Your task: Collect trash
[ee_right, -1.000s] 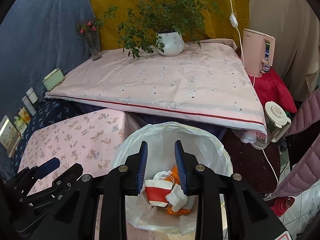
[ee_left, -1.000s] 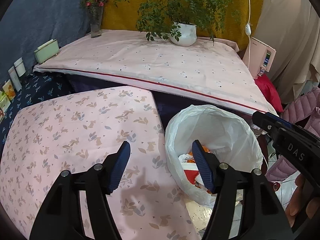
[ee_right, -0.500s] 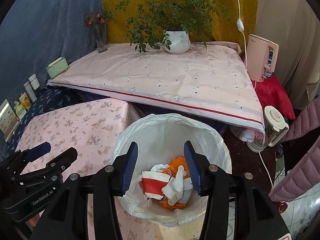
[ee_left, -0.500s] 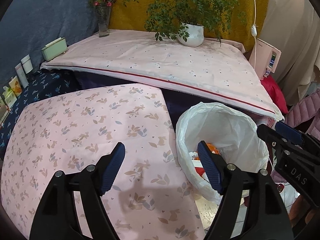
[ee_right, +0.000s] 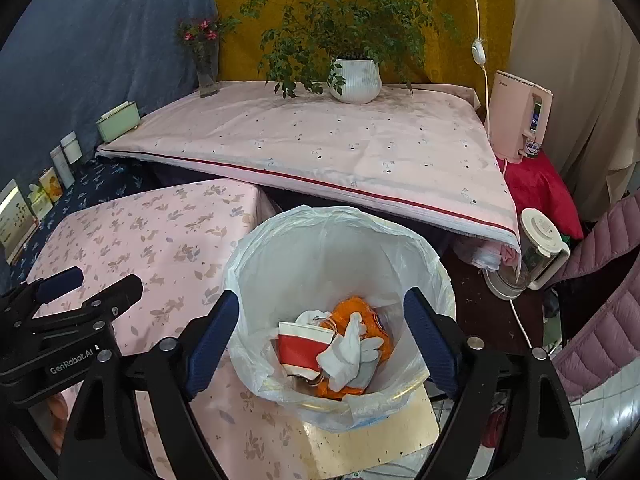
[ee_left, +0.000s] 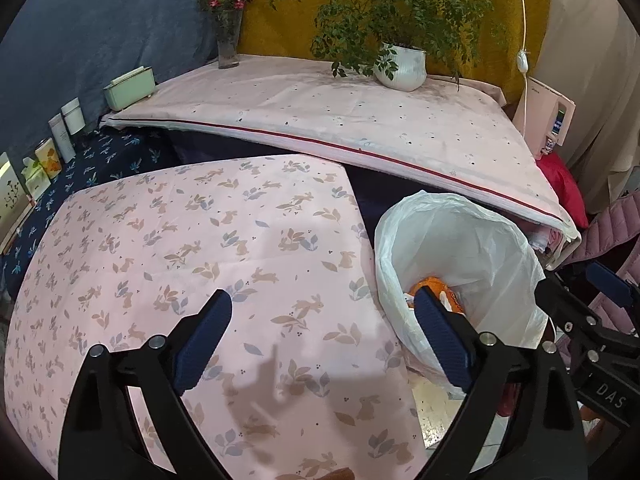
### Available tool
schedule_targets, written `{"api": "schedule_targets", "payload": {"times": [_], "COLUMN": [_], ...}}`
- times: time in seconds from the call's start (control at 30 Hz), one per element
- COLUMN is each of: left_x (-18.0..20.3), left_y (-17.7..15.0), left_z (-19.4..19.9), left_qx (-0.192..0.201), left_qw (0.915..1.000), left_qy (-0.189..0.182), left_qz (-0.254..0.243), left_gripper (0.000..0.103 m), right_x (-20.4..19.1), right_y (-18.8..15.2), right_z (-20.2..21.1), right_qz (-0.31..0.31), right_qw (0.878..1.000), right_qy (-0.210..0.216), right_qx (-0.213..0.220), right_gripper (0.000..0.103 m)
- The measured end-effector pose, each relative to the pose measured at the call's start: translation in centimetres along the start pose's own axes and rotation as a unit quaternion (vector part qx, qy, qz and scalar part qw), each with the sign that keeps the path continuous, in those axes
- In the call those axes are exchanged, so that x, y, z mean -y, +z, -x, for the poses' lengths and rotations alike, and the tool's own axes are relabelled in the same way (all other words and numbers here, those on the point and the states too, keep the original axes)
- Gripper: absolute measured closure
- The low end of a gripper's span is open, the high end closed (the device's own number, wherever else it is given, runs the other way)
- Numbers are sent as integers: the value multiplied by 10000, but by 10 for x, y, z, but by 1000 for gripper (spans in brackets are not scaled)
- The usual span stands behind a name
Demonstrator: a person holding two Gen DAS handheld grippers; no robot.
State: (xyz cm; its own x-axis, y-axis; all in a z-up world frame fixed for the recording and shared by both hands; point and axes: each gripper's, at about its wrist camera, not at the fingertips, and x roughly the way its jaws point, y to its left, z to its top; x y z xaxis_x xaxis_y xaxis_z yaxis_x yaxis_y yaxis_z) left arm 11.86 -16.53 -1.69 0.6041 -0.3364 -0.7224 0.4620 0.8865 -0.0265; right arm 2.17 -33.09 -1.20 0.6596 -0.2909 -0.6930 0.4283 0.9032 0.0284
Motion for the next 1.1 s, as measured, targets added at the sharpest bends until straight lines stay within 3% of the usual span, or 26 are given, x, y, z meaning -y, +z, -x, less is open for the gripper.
{"api": "schedule_targets", "payload": {"times": [0.1, 0.17, 1.1], "left_x": [0, 1, 11], "left_y": [-5, -8, -38], "left_z": [0, 0, 15], "left_qx": [-30, -44, -110], "left_qw": [10000, 10000, 9999], "left_qy": [51, 86, 45], "left_qz": [17, 15, -33], "left_gripper": [14, 14, 12], "right_x": [2, 3, 5], "right_y": [-6, -9, -49], "right_z": [2, 2, 17], "right_qz": [18, 41, 86], "right_qw": [10000, 10000, 9994], "right_qy": [8, -3, -265], "right_qx": [-24, -39, -209], "right_gripper": [16, 6, 7]}}
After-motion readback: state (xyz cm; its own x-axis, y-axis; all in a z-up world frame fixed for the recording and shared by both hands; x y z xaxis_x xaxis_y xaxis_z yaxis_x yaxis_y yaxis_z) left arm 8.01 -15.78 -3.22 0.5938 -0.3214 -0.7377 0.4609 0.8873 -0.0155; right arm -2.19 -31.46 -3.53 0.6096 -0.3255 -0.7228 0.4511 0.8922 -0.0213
